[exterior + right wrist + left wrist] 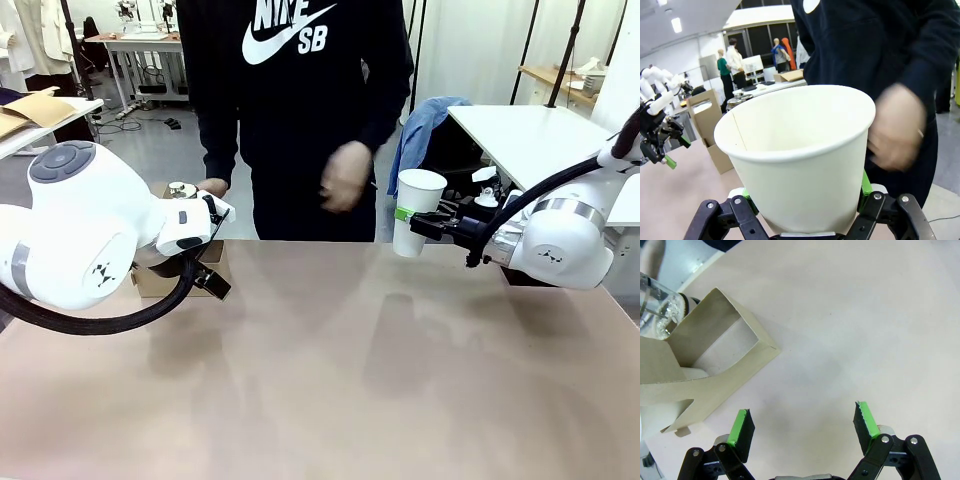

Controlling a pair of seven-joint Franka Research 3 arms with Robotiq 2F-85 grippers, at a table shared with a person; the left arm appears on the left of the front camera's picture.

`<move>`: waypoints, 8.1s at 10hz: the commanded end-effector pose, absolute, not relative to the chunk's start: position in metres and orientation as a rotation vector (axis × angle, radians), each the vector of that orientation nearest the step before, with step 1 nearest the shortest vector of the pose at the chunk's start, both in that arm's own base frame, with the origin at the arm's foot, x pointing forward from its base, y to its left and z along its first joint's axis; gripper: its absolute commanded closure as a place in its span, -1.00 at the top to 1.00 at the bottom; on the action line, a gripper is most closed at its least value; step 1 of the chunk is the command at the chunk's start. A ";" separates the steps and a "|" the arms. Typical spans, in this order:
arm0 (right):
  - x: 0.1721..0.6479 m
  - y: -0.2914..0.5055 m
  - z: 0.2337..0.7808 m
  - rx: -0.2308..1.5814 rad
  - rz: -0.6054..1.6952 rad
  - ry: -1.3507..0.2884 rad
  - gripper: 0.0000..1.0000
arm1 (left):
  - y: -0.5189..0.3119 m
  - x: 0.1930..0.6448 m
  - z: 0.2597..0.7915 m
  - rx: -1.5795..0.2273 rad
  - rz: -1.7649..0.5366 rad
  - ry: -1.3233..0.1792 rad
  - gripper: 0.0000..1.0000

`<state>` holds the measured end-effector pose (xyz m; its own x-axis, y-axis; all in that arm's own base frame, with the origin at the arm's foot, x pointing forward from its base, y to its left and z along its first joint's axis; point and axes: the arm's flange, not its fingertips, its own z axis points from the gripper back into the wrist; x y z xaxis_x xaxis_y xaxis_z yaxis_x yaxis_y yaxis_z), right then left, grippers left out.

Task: Pour a drink into a cup and package it in a carrier.
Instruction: When a person places the Paper Cup Lid on the 600 ml Paper Cup , lift the 600 ml Paper Cup, then position the Cup Carrier in the center of the table.

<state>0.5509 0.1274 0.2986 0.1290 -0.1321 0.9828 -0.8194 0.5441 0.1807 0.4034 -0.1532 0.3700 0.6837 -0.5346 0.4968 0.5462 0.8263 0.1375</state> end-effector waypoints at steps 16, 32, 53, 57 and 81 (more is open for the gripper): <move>0.550 0.131 0.302 0.898 0.600 -1.395 0.67 | -0.152 0.403 0.370 -0.025 -0.604 -0.550 1.00; 0.550 0.131 0.302 0.898 0.600 -1.395 0.67 | -0.152 0.403 0.370 -0.025 -0.604 -0.550 1.00; 0.560 0.125 0.359 0.879 0.655 -1.359 0.67 | -0.152 0.403 0.370 -0.025 -0.604 -0.550 1.00; 0.534 0.125 0.457 0.975 0.737 -1.344 0.67 | -0.152 0.403 0.370 -0.025 -0.604 -0.550 1.00; 0.449 0.144 0.574 0.959 0.808 -1.357 0.67 | -0.138 0.404 0.481 -0.044 -0.464 -0.519 1.00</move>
<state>0.4481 0.1418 0.5698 0.0852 -0.0512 0.9950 -0.9044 0.4152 0.0988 0.4045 -0.1366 0.4583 0.7383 -0.4524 0.5002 0.4781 0.8742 0.0848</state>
